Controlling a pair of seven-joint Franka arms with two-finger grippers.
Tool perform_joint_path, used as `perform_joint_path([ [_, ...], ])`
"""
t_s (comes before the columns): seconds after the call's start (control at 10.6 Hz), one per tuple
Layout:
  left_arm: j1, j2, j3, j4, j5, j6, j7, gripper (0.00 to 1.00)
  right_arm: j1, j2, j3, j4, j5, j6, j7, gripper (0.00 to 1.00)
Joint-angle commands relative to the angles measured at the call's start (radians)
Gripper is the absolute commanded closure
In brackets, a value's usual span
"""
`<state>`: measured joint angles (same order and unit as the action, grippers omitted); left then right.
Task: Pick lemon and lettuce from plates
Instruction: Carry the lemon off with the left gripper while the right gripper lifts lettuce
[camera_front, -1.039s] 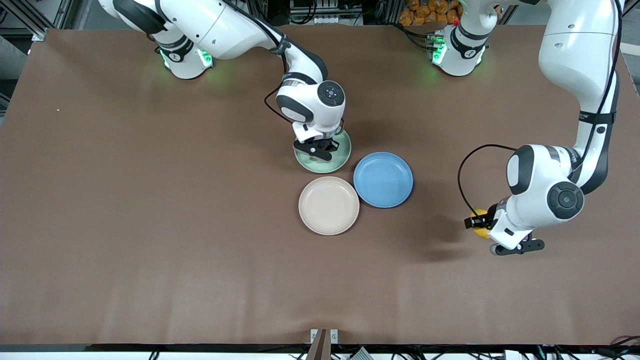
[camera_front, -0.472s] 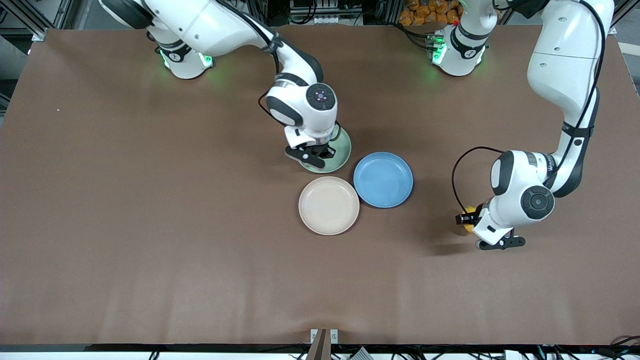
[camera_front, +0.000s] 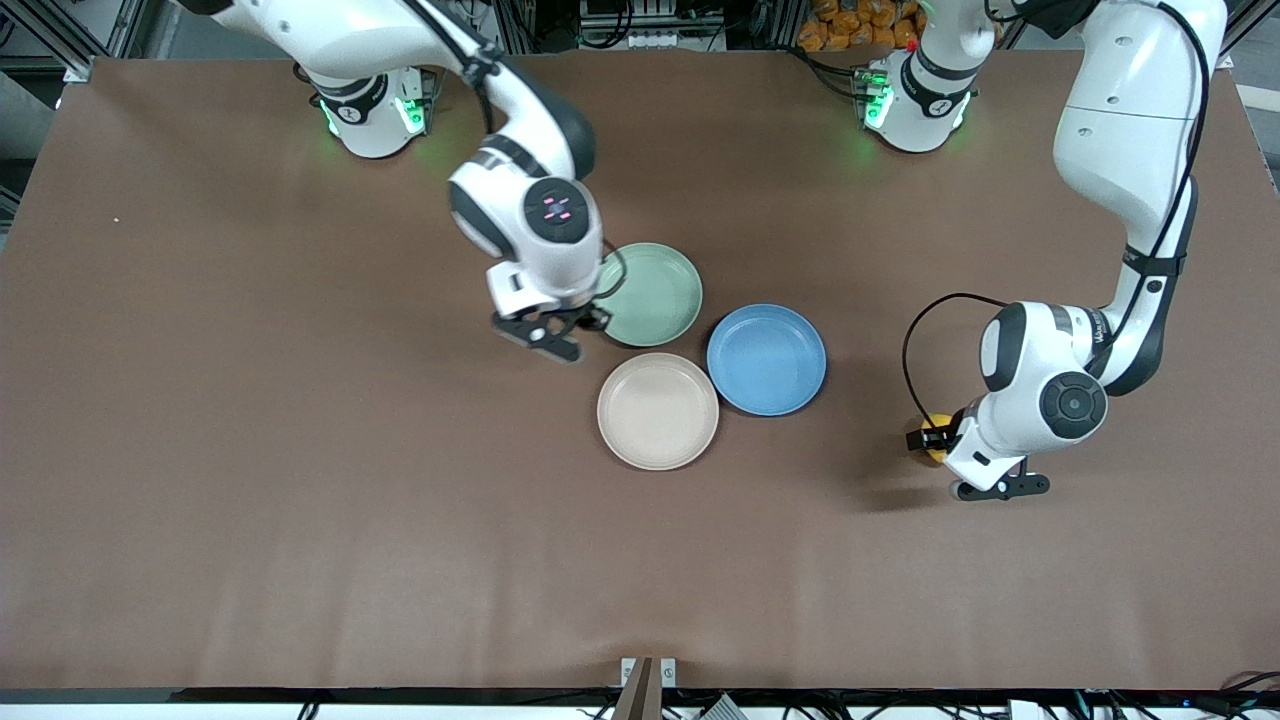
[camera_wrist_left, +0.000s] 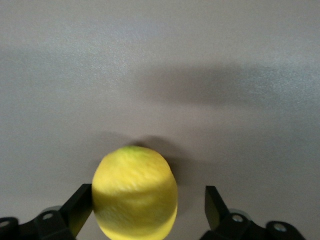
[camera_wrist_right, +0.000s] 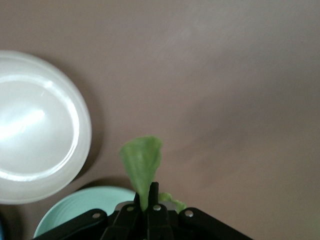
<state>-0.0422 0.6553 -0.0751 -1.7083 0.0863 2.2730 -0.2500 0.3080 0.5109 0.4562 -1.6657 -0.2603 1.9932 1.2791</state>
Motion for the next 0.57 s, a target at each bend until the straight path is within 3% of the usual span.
perform_joint_path([
  [0.0, 0.007, 0.001, -0.005, 0.01, 0.029, 0.003, -0.009, 0.0, -0.153, -0.122, 0.013, -0.109, 0.059, -0.011, -0.209, 1.0],
  [0.38, 0.013, -0.019, -0.005, 0.012, 0.029, 0.002, -0.006, 0.0, -0.334, -0.239, -0.008, -0.25, 0.065, -0.005, -0.536, 1.0],
  [0.47, 0.016, -0.028, -0.005, 0.022, 0.029, -0.001, -0.005, 0.0, -0.343, -0.261, -0.061, -0.279, 0.065, 0.002, -0.634, 1.0],
])
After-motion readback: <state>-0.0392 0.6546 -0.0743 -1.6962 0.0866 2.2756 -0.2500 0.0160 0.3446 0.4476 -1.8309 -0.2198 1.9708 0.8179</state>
